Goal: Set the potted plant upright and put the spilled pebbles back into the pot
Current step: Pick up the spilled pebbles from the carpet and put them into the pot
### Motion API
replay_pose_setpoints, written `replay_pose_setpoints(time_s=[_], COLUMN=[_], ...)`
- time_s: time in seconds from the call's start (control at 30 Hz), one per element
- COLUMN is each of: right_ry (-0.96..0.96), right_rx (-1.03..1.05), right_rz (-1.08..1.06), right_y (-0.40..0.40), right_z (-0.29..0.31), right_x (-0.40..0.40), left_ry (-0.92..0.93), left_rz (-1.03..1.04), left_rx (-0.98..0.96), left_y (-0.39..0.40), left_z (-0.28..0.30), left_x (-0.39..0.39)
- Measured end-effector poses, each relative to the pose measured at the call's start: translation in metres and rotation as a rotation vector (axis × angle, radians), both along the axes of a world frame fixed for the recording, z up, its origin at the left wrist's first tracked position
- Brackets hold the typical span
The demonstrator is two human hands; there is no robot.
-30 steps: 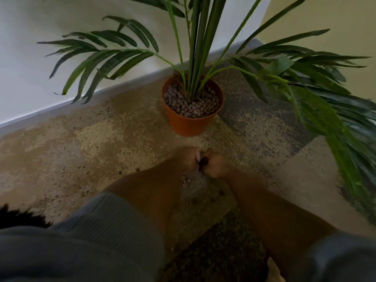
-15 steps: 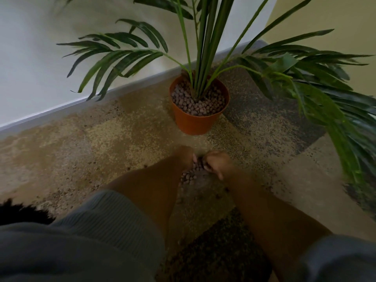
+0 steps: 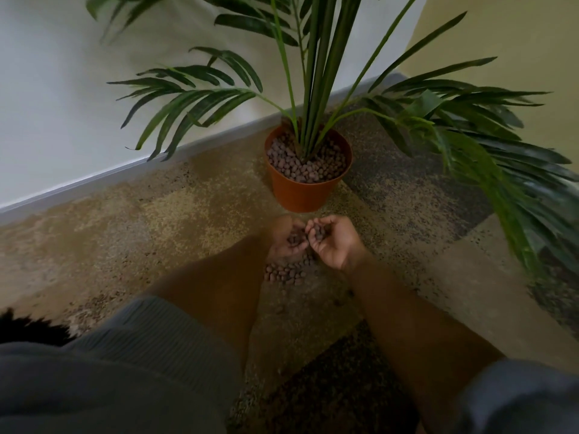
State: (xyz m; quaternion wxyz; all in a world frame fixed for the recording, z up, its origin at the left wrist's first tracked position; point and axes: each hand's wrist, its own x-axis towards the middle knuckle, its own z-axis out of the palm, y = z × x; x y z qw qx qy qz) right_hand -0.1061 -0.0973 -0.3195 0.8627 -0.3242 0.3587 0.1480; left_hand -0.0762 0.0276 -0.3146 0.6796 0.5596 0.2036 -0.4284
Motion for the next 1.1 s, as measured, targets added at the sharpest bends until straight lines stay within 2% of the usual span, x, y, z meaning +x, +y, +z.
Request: replay_pose_setpoints(time_s=[0.1, 0.27, 0.47, 0.57, 0.7, 0.83, 0.97, 1.1], right_ry=[-0.056, -0.121, -0.189, -0.215, -0.223, -0.238, -0.241, -0.231], right_rx=[0.054, 0.144, 0.182, 0.165, 0.114, 0.162, 0.221, 0.124], right_rz=[0.011, -0.031, -0.206, -0.278, -0.297, -0.287, -0.318, -0.198], right_y=[0.013, 0.037, 0.048, 0.048, 0.045, 0.04, 0.038, 0.048], right_z=[0.018, 0.049, 0.088, 0.103, 0.115, 0.118, 0.111, 0.099], right_x=[0.009, 0.02, 0.039, 0.049, 0.059, 0.058, 0.055, 0.054], left_ry=[0.032, -0.009, -0.039, -0.131, -0.16, -0.124, -0.116, -0.089], left_rz=[0.185, 0.468, 0.708, 0.715, 0.675, 0.6, 0.577, 0.644], left_rx=[-0.117, -0.138, -0.433, -0.445, -0.459, -0.541, -0.525, -0.511], left_y=[0.012, 0.022, 0.022, 0.017, 0.01, 0.012, 0.018, 0.031], left_z=[0.011, 0.024, 0.061, 0.082, 0.103, 0.11, 0.109, 0.094], left_x=[0.003, 0.02, 0.041, 0.051, 0.056, 0.055, 0.052, 0.054])
